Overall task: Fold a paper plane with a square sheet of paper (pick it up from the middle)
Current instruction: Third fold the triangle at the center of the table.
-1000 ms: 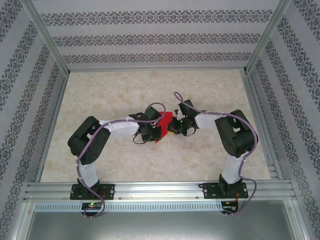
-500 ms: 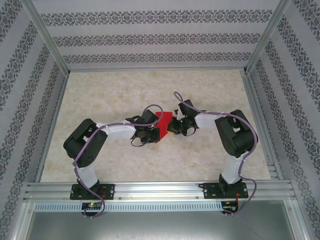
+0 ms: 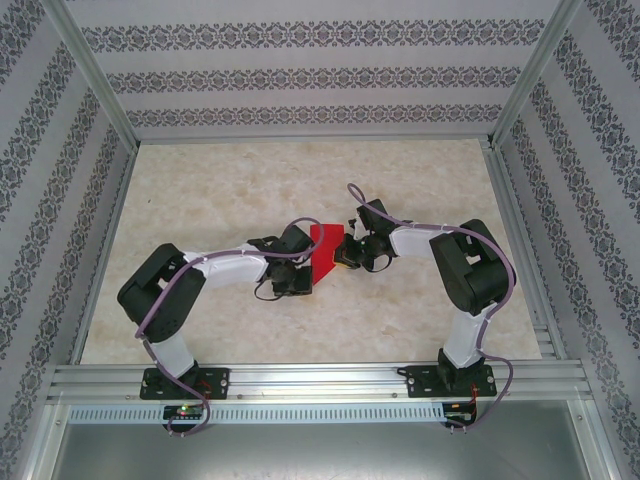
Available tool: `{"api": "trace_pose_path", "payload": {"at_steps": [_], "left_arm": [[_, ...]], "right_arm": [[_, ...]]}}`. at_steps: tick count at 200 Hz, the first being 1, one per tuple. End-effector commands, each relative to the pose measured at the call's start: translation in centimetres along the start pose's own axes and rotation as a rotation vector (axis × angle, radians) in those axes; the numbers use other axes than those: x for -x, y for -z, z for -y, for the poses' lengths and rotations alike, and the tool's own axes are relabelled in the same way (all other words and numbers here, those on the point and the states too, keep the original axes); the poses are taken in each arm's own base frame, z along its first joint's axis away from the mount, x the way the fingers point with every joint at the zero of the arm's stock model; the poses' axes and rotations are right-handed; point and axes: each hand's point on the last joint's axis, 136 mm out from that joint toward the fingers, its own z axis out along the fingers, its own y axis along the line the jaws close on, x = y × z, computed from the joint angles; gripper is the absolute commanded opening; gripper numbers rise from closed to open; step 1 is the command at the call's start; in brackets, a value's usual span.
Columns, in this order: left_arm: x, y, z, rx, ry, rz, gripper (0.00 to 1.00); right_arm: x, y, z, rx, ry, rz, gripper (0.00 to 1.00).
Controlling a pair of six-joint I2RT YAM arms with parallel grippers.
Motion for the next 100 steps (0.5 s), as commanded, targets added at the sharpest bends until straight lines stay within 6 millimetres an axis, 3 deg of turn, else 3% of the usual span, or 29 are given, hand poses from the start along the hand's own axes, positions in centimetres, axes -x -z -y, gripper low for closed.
{"api": "trace_pose_path", "payload": {"at_steps": [1, 23, 50, 100], "left_arm": [[0.5, 2.2, 1.6, -0.009, -0.054, 0.037, 0.10], [2.2, 3.5, 3.9, -0.091, -0.064, 0.115, 0.10], [4.1, 3.9, 4.8, -0.102, -0.050, 0.186, 0.10], [5.4, 1.0, 4.4, -0.069, -0.028, 0.170, 0.08]], "right_arm": [[-1.1, -0.7, 3.9, -0.132, -0.056, -0.032, 0.00], [-1.1, -0.7, 3.8, -0.131, -0.055, -0.032, 0.00], [-1.1, -0.8, 3.9, -0.132, -0.057, -0.034, 0.00], [-1.1, -0.8, 3.8, -0.128, -0.056, -0.037, 0.00]]}}
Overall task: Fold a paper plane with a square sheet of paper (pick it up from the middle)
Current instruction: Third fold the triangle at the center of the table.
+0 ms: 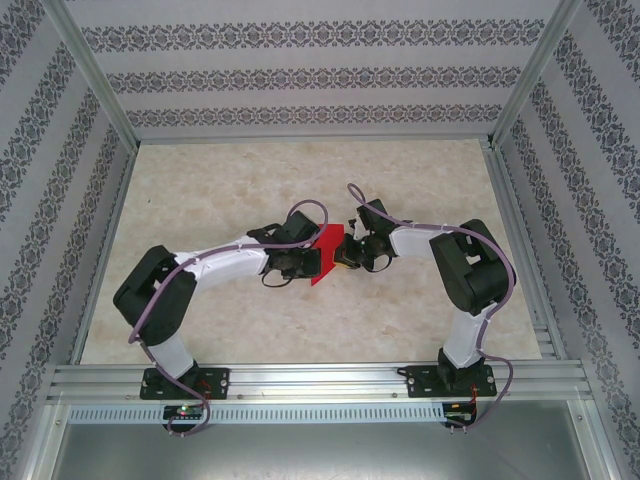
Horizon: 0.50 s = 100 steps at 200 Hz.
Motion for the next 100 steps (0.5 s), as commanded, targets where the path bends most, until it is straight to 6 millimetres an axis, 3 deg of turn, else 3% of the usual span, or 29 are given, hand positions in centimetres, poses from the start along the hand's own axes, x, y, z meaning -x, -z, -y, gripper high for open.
{"api": "trace_pose_path", "payload": {"at_steps": [1, 55, 100], "left_arm": [[0.8, -1.6, 0.4, -0.002, 0.004, 0.015, 0.08], [-1.5, -3.5, -2.5, 0.069, 0.045, -0.052, 0.03], [-3.7, -4.2, -5.0, 0.123, 0.093, -0.090, 0.00]], "right_arm": [[-1.1, -0.8, 3.9, -0.127, -0.057, -0.036, 0.00], [-0.8, -0.5, 2.9, -0.089, -0.039, -0.027, 0.00], [1.0, 1.2, -1.3, 0.034, 0.052, 0.032, 0.01]]}}
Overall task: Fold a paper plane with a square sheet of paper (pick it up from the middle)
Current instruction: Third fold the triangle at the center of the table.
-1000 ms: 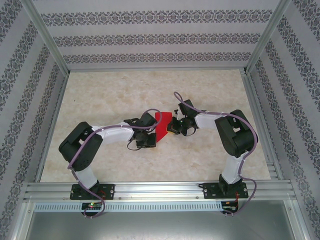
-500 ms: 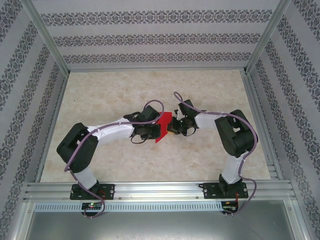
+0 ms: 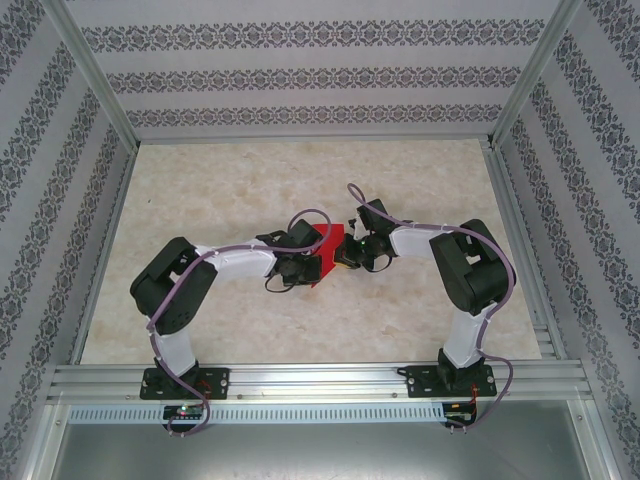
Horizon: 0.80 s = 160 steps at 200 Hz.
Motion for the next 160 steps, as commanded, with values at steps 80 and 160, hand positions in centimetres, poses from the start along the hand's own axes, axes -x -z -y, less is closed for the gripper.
{"api": "trace_pose_path", "payload": {"at_steps": [80, 160], "left_arm": [[-2.7, -1.4, -3.3, 0.084, 0.062, -0.056, 0.00], [-2.6, -1.1, -3.1, 0.073, 0.068, -0.045, 0.00]], "right_arm": [[-0.9, 0.9, -3.8, 0.081, 0.100, 0.030, 0.00], [-2.6, -1.9, -2.3, 0.024, 0.062, -0.034, 0.00]]}}
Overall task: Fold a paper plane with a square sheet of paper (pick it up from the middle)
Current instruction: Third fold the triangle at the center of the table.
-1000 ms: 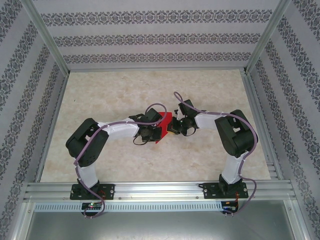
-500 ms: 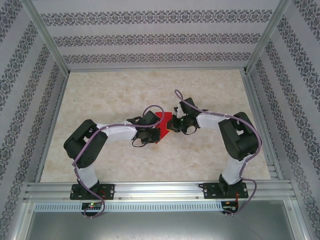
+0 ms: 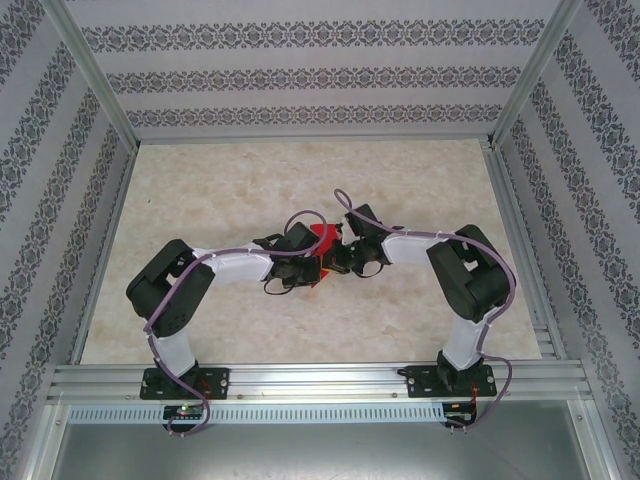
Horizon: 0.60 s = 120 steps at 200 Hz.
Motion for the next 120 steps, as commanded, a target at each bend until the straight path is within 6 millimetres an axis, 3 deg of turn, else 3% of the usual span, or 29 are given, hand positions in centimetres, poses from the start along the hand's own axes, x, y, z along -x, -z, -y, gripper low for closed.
{"api": "trace_pose_path", "payload": {"at_steps": [1, 30, 53, 77, 120], "left_arm": [[-2.5, -0.9, -3.2, 0.103, 0.028, -0.070, 0.00], [-1.1, -0.2, -2.0, 0.073, 0.006, -0.019, 0.00], [0.5, 0.5, 0.6, -0.034, -0.010, 0.050, 0.00], [0.8, 0.6, 2.2, -0.142, -0.003, 0.077, 0.00], [0.2, 0.3, 1.7, -0.187, 0.024, 0.094, 0.00]], "right_arm": [[0.0, -0.8, 1.1, -0.031, -0.020, 0.000, 0.00], [-0.7, -1.4, 2.5, -0.063, -0.048, -0.022, 0.00], [-1.1, -1.6, 3.4, -0.085, -0.060, -0.028, 0.00], [-1.1, -1.4, 3.4, -0.085, -0.060, -0.023, 0.00], [-1.0, -1.3, 3.4, -0.082, -0.060, -0.021, 0.00]]}}
